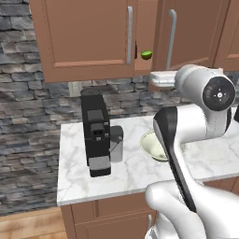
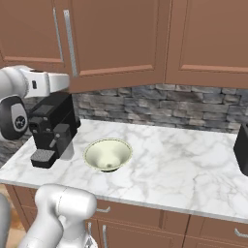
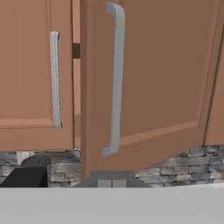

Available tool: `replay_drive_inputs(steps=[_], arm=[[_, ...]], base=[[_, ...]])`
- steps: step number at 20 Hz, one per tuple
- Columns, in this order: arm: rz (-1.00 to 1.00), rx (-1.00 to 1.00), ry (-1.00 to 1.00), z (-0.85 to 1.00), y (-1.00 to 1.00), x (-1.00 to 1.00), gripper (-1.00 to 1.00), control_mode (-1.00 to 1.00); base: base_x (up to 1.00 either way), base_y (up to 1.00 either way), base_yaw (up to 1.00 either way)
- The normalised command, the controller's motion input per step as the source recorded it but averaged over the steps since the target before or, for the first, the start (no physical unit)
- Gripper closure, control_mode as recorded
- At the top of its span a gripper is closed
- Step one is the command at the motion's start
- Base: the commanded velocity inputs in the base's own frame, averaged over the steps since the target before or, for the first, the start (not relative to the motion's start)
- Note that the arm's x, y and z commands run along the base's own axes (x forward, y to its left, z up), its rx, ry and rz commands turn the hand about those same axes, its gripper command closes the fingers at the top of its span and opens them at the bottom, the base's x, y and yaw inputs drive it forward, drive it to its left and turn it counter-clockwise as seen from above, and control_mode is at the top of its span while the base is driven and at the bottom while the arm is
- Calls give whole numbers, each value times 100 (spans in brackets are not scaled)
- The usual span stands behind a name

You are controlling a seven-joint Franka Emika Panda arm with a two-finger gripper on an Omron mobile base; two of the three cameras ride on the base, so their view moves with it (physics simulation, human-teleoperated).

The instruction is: Open the cabinet. Pick the kiwi and banana from the cabinet and place them into the bowl. Then close the cabinet.

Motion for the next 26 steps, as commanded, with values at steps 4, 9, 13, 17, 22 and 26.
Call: replay_drive_inputs(steps=[4,9,13,17,22,26], arm=[[-9,0,0,0,38,0,100,-100],[-13,0,3,0,26,4,100,-100],[-15,0,7,0,14,18,100,-100],[-15,0,4,0,12,29,100,-100],[-15,0,1,0,18,34,100,-100],[-14,-1,0,0,21,29,100,-100]], base=[[0,0,0],[0,0,0],[0,0,0],[0,0,0],[0,0,0],[0,0,0]])
